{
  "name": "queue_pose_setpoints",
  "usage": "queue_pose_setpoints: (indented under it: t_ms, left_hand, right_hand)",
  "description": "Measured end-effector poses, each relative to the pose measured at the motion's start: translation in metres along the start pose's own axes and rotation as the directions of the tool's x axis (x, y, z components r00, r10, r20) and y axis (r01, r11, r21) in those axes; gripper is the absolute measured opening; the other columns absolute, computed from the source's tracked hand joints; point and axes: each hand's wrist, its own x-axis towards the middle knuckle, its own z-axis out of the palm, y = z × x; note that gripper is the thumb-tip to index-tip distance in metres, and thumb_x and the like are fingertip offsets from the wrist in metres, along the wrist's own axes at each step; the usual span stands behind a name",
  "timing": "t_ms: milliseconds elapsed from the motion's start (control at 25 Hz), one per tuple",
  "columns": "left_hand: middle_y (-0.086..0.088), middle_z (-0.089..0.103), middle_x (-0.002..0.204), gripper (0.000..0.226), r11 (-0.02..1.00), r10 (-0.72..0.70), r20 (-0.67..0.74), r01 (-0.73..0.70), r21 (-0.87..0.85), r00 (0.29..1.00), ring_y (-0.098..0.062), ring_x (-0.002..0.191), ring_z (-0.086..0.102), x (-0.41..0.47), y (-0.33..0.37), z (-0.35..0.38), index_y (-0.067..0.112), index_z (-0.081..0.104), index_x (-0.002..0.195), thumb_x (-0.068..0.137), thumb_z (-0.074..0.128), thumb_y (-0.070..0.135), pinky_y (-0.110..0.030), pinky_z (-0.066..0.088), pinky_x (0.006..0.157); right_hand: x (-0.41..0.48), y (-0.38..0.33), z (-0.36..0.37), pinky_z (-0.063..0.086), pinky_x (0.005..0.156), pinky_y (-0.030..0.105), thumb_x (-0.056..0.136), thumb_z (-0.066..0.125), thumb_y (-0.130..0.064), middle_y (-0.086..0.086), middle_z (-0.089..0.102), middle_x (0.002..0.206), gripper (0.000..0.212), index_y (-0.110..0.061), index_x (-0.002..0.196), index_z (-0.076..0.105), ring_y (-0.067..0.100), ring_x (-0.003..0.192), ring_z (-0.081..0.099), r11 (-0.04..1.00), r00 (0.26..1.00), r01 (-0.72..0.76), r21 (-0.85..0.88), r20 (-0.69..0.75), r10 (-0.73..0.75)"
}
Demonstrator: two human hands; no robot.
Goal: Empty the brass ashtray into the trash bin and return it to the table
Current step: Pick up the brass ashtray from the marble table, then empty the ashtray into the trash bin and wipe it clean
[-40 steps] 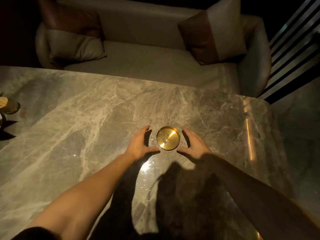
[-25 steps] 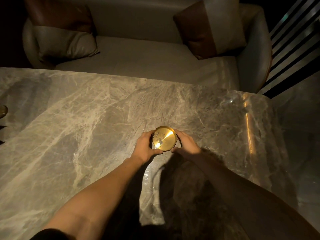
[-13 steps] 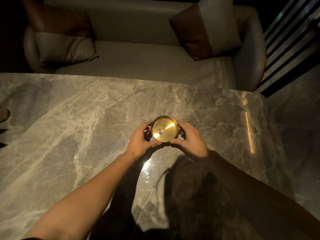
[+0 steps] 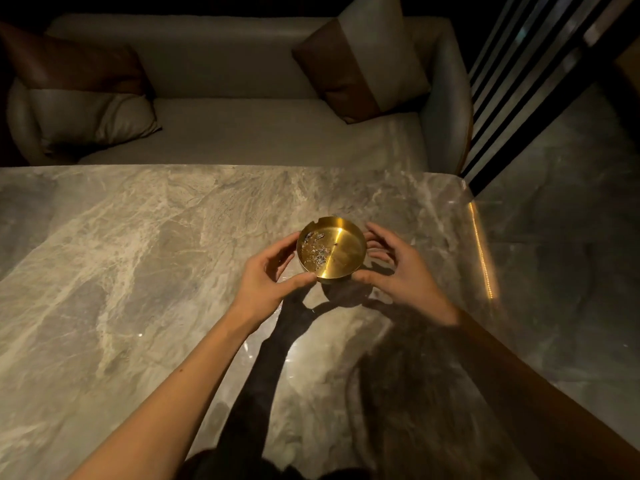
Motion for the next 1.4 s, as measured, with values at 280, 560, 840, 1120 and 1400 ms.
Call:
queue_pose_setpoints:
  t_ms: [280,560,840,1120,1400]
  left_hand:
    - [-0.006,0.052,0.139,0.100,0.998,0.006,0.003,-0.006,0.058,1.000,-0.012,0.133,0.050,-0.022,0.000,0.060,0.018,0.049,0.138,0.050,0.093,0.038,-0.024,0.037,0.112]
    - [0.002,0.060,0.132,0.088,0.998,-0.048,0.063,0.051,-0.040,0.997,-0.005,0.128,0.055,-0.005,0.001,0.055,0.009,0.052,0.134,0.052,0.086,0.003,-0.018,0.040,0.107]
    - [0.008,0.065,0.129,0.084,0.989,-0.067,0.265,0.099,-0.109,0.962,-0.006,0.130,0.053,0.024,-0.022,0.081,0.017,0.053,0.132,0.057,0.085,0.002,-0.020,0.039,0.110]
    - [0.019,0.064,0.130,0.084,0.994,-0.086,0.310,0.103,-0.038,0.947,-0.006,0.131,0.052,0.026,-0.023,0.163,0.023,0.051,0.135,0.061,0.089,0.010,-0.018,0.040,0.107]
    - [0.019,0.058,0.127,0.084,0.978,-0.209,0.190,0.207,0.033,0.959,0.006,0.122,0.054,0.036,-0.031,0.321,0.029,0.046,0.134,0.062,0.086,0.010,-0.019,0.043,0.105]
  right_hand:
    - [-0.034,0.016,-0.033,0.050,0.099,0.037,0.058,0.090,-0.024,-0.004,0.057,0.125,0.071,-0.047,0.113,0.052,0.010,0.115,0.057,0.997,0.997,-0.028,0.078,0.073,0.022]
    - [-0.036,0.019,-0.045,0.047,0.105,0.037,0.068,0.085,-0.015,-0.001,0.053,0.135,0.083,-0.024,0.139,0.043,0.011,0.119,0.056,0.988,0.988,-0.119,0.100,0.107,0.108]
    - [-0.058,0.039,-0.052,0.052,0.097,0.034,0.067,0.086,-0.019,0.004,0.052,0.136,0.077,-0.024,0.136,0.052,0.016,0.116,0.061,0.989,0.981,-0.133,0.060,-0.137,0.141]
    - [-0.092,0.080,-0.114,0.057,0.087,0.031,0.068,0.085,-0.014,0.007,0.064,0.124,0.077,-0.013,0.137,0.050,0.017,0.110,0.065,0.987,0.965,-0.159,0.034,-0.208,0.162]
    - [-0.111,0.159,-0.250,0.052,0.092,0.024,0.067,0.084,-0.036,-0.002,0.061,0.127,0.081,-0.020,0.137,0.049,0.011,0.113,0.061,0.989,0.982,-0.132,0.070,-0.124,0.140]
